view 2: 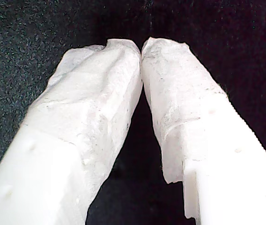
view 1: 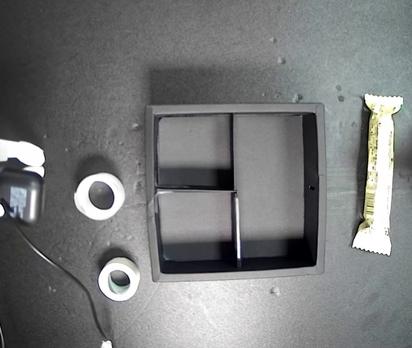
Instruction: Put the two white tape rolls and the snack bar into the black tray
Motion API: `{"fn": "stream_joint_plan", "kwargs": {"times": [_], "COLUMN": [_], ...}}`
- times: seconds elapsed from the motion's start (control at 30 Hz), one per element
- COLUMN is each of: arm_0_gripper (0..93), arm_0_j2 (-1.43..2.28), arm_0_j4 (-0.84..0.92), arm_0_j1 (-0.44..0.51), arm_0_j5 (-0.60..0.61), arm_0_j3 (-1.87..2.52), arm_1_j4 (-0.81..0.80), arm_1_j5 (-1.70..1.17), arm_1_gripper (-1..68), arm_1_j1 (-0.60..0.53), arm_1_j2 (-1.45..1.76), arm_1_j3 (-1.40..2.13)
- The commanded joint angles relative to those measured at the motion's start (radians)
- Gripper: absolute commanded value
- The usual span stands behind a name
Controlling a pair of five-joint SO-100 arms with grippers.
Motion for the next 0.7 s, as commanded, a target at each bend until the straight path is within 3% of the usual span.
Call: {"fn": "stream_joint_plan", "kwargs": {"times": [0.0, 0.27, 0.5, 0.67], "arm_0_gripper": [0.0, 6.3, 0.2, 9.9], "arm_0_j2": [0.052, 0.052, 0.052, 0.049], "arm_0_j4": [-0.067, -0.225, -0.525, -0.614], "arm_0_j1": [0.020, 0.032, 0.055, 0.130], "arm_0_j5": [0.043, 0.067, 0.219, 0.293], "arm_0_j3": [0.058, 0.058, 0.058, 0.058], "arm_1_j4": [-0.038, -0.140, -0.403, -0.637], "arm_1_j5": [-0.172, -0.143, -0.238, -0.351], "arm_1_gripper": [-0.3, -0.2, -0.2, -0.1], "arm_1_j1": [0.011, 0.002, 0.002, 0.003], "arm_1_j2": [0.003, 0.003, 0.003, 0.005], "arm_1_j3": [0.011, 0.011, 0.011, 0.011]}}
